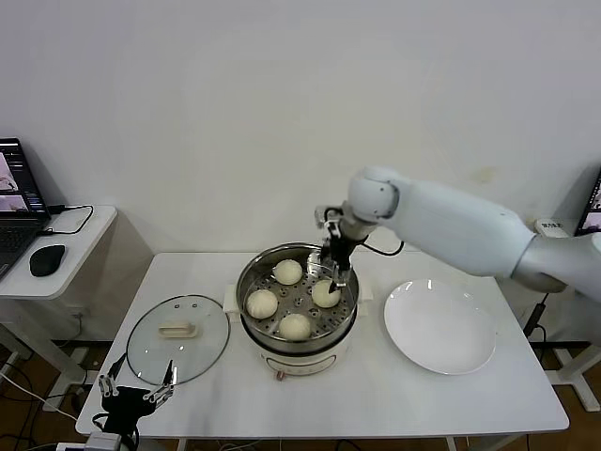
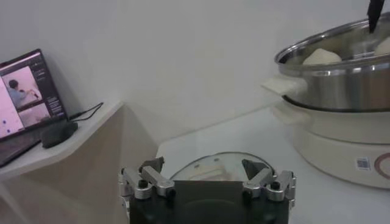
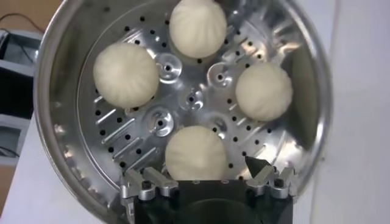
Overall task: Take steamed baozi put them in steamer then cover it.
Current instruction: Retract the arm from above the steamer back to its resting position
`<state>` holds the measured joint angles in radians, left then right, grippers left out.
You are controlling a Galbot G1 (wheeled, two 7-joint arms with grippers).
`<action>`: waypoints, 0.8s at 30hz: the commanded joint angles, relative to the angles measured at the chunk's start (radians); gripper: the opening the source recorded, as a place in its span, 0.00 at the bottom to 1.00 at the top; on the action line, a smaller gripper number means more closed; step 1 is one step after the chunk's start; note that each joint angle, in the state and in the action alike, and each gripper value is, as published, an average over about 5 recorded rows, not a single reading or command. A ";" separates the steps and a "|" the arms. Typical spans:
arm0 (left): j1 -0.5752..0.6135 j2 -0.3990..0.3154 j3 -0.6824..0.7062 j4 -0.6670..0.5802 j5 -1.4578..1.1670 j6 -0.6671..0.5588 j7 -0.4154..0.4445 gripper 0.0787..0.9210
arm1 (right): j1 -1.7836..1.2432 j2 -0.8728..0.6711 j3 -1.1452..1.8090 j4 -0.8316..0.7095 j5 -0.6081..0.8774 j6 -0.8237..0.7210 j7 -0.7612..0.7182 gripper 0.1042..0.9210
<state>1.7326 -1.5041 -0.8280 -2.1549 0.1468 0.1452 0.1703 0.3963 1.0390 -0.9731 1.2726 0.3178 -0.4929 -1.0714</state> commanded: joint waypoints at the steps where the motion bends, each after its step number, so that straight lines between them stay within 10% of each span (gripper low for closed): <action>1: -0.001 -0.005 0.004 0.012 -0.012 -0.037 -0.037 0.88 | -0.047 -0.229 0.282 0.149 0.418 0.111 0.563 0.88; 11: 0.015 -0.014 0.024 0.011 -0.080 -0.160 -0.087 0.88 | -0.889 -0.396 1.158 0.507 0.374 0.137 0.915 0.88; 24: -0.031 0.057 0.066 0.069 0.026 -0.191 -0.099 0.88 | -1.773 -0.003 1.793 0.674 0.245 0.370 0.925 0.88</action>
<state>1.7189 -1.4911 -0.7780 -2.1123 0.1177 -0.0117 0.0866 -0.6307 0.8402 0.2573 1.7750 0.5888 -0.2886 -0.2840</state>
